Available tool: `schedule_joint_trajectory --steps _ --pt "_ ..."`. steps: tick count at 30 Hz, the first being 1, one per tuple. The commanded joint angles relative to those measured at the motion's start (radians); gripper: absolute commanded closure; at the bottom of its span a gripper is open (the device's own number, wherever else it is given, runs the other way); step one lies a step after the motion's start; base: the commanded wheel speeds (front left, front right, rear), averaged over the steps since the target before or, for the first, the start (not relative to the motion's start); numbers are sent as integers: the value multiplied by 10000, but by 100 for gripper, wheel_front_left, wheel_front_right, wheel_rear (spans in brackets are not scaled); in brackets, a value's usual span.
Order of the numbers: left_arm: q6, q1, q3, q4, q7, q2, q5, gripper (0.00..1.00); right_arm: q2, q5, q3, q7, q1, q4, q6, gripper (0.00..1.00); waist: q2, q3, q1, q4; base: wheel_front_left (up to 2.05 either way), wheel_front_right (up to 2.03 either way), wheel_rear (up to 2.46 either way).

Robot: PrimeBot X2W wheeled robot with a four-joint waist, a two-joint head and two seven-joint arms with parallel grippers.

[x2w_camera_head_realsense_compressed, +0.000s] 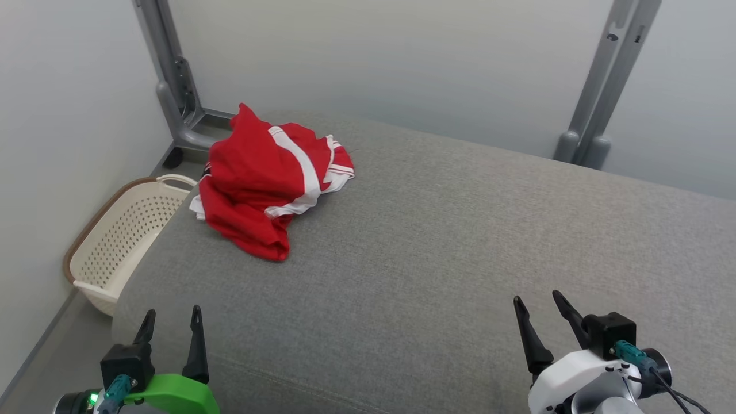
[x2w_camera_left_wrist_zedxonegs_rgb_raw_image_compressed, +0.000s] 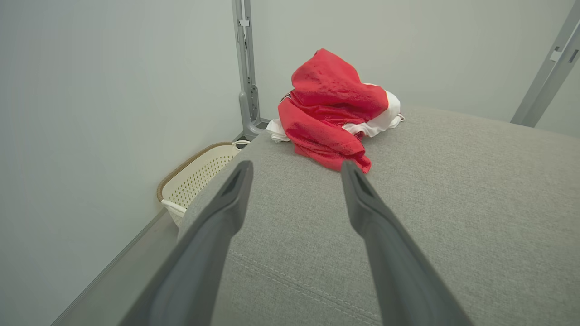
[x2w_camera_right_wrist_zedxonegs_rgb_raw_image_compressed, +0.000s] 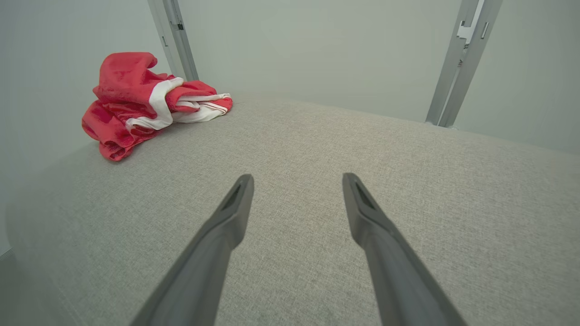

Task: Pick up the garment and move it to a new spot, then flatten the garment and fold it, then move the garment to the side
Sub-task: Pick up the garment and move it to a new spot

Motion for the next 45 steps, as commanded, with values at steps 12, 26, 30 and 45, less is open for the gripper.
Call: schedule_joint_trajectory --steps 12,26,30,45 --pt "244 422 113 -474 62 127 -237 0 -31 285 531 -187 -421 355 1 0 -1 214 0 1423 0 0 0" --pt "-40 -473 -201 -136 768 98 -438 0 -30 118 540 -208 -275 426 1 0 -1 200 0 1385 0 0 0" --pt "-439 -1704 -501 497 1721 37 -555 0 -24 6 590 -35 -139 204 1 0 -1 293 0 1198 0 0 0" --pt "-1309 -6821 -414 3722 4477 9 -1394 0 -34 -1817 974 2073 -4 -3005 -3 0 -1 2946 0 -1021 0 0 0"
